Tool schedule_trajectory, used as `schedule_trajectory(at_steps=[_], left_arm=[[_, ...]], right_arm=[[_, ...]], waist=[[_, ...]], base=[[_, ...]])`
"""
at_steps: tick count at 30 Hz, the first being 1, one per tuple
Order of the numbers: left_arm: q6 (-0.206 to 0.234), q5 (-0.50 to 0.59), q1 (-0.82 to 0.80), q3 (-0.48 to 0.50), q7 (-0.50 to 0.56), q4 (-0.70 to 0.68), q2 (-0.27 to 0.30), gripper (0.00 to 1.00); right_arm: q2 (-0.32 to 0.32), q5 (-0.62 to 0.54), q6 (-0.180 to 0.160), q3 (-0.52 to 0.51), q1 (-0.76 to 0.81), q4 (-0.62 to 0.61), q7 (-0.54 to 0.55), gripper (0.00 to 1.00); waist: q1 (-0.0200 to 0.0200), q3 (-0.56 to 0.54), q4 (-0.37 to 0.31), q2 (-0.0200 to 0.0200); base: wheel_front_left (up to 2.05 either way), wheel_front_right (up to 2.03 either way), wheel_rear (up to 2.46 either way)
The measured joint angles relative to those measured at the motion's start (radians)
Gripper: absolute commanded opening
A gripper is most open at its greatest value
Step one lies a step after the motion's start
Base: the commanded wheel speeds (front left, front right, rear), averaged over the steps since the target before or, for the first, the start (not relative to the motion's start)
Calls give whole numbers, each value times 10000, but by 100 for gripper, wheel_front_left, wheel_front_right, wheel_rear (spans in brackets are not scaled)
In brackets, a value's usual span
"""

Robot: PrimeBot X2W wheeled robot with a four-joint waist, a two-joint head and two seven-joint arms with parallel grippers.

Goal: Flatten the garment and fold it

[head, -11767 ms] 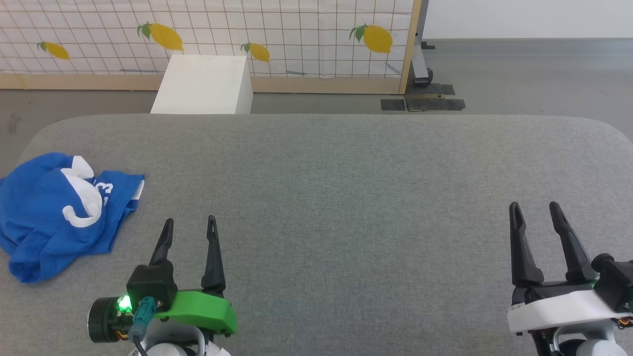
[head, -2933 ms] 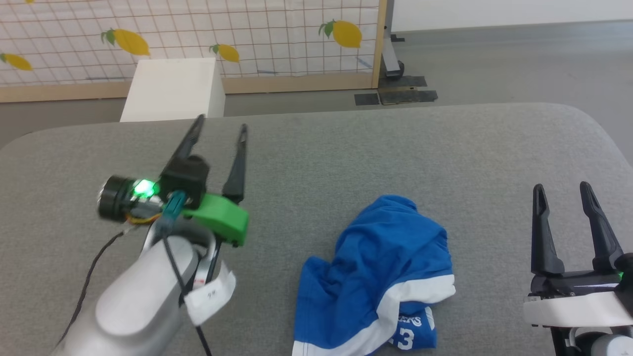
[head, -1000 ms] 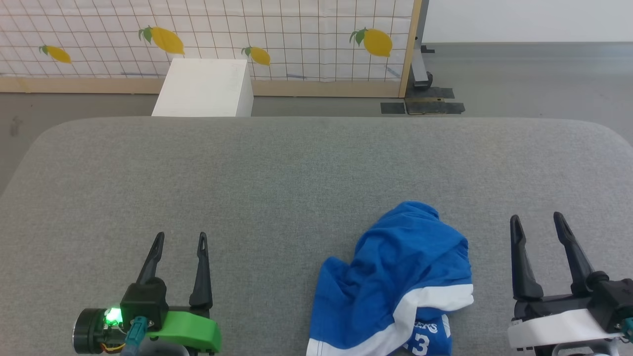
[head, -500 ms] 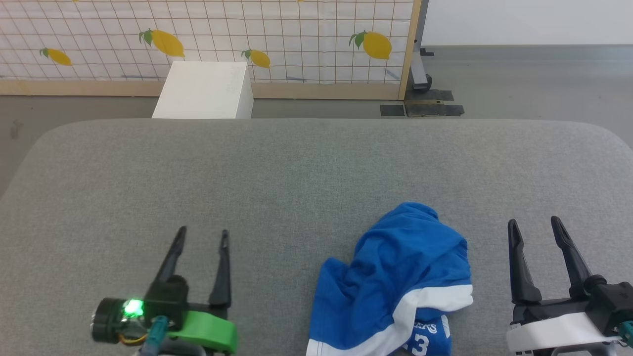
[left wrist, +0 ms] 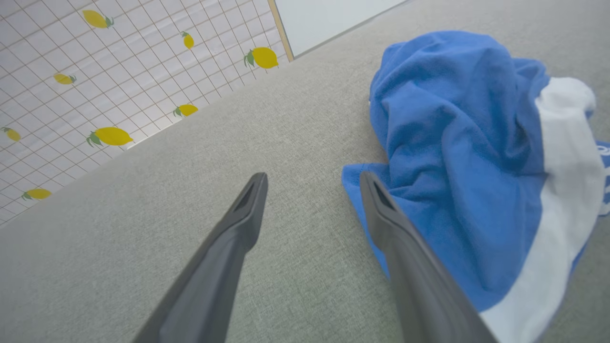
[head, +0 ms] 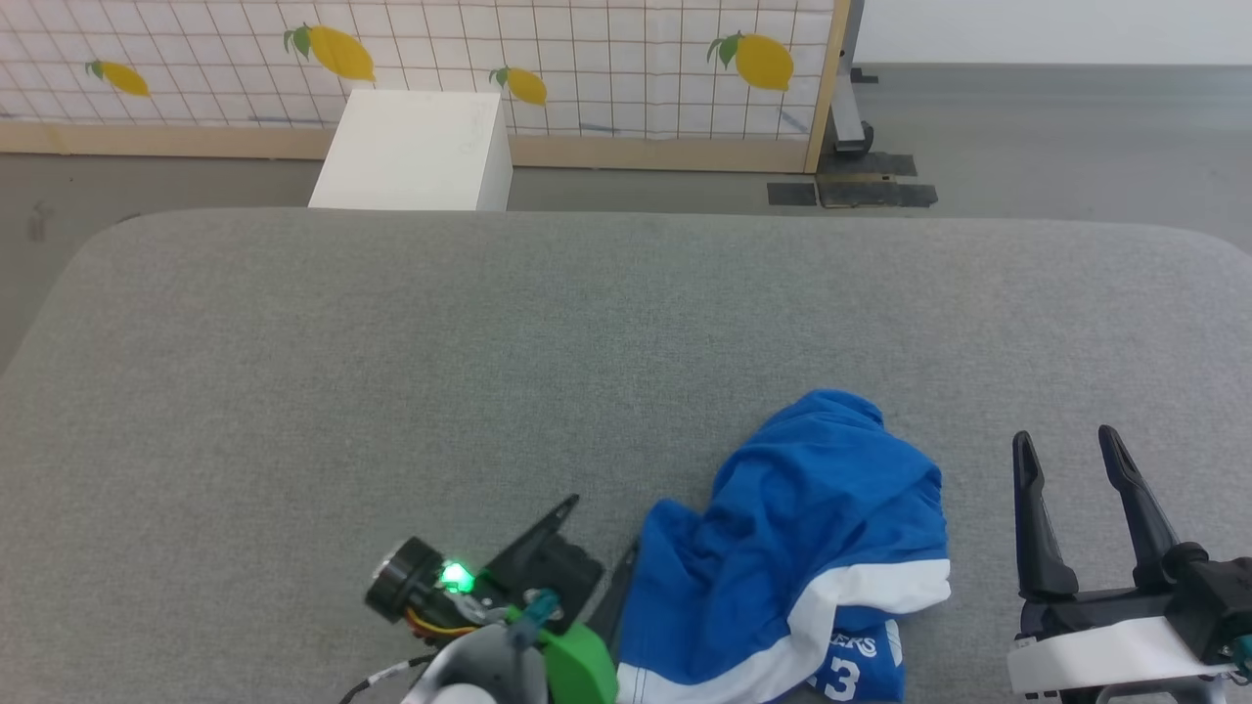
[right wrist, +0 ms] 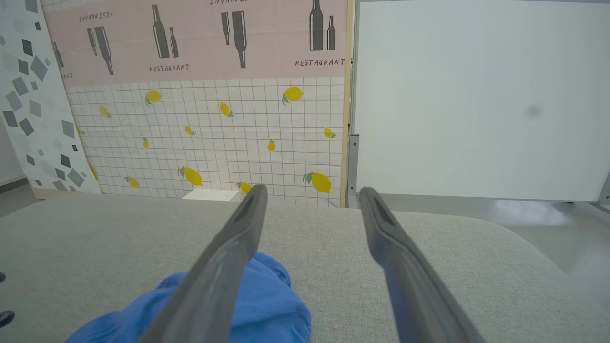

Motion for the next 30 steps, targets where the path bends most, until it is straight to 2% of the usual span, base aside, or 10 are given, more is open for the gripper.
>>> schedule_trajectory(at_steps=[3,8,15,22,26,30], left_arm=[[-10,-585,-315,-920,1325,-77,251,100],[-54,-2579,-997,-2886,3638,-989,1371,100],[-56,-4464,-1990,-4082,5269,-2372,2792,100],[-73,-5670,-2955,-5756,5937,-2690,4188,100],[-73,-5894,-3469,-6525,6031,-2336,4464,100],[-75,-6140,-3932,-7214,5946,-1724,4466,100]], right_arm=[[0,0,0,8,-10,-35,0,100],[0,0,0,25,-102,-75,0,100],[0,19,0,-31,-300,-115,0,100],[0,46,0,-77,-660,-125,0,100],[0,102,0,-81,-782,-121,0,100],[0,111,0,-73,-892,-117,0,100]], waist=[[0,121,12,0],[0,401,-35,0],[0,879,-155,0],[1,1355,-315,0],[1,1563,-405,0],[1,1744,-508,0]], base=[[0,0,0],[0,0,0],[0,0,0],[0,0,0],[0,0,0],[0,0,0]])
